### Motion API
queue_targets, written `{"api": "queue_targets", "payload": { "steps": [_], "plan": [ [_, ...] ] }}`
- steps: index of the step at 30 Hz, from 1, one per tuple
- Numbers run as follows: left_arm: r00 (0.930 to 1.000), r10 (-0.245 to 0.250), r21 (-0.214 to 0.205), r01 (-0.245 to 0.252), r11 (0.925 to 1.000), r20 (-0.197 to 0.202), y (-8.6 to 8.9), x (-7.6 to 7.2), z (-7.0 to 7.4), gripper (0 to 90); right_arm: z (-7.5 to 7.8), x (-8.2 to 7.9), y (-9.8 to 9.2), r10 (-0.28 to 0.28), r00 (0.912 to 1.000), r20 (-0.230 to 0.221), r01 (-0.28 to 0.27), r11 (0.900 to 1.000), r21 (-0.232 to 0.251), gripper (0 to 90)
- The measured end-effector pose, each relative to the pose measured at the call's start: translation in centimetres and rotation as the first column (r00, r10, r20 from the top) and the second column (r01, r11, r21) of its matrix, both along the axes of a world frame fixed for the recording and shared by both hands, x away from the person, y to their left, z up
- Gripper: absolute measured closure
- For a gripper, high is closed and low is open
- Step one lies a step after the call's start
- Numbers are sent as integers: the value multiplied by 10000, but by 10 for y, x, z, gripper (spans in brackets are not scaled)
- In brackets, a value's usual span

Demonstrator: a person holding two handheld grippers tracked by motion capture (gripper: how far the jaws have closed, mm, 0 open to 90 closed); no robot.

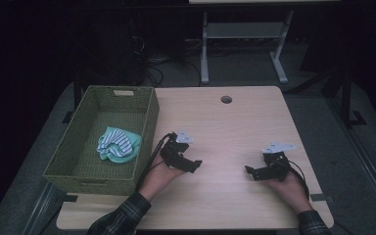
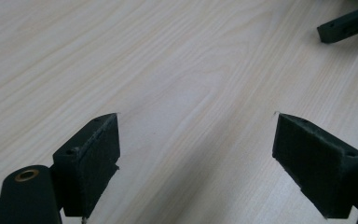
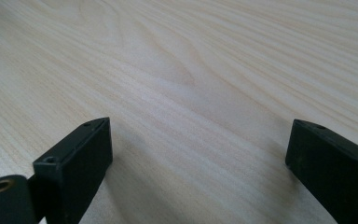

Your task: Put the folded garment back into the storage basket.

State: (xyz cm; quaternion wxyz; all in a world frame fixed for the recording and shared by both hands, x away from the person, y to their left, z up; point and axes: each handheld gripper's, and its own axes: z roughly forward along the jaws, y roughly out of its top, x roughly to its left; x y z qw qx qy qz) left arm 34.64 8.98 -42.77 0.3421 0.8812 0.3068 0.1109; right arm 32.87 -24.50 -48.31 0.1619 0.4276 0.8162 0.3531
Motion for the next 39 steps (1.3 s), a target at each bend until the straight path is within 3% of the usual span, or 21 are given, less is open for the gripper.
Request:
{"api": "queue_targets", "payload": {
  "steps": [17,21,26,39],
  "plan": [
    [9998,-80,735,69,9973,155,-18,-2,-40,126,0,0,0,-7,10000,-2,7,10000,-2,65],
    [10000,-11,226,9,9997,70,-16,-2,-45,125,0,0,0,-6,10000,-3,6,10000,-1,65],
    [9985,-100,-394,121,9992,536,-9,-4,-51,123,0,0,0,-3,10000,-1,3,10000,-2,65],
    [9986,-79,-444,103,9990,530,-9,-4,-51,124,0,0,0,-3,10000,2,3,10000,-10,66]
  ]
}}
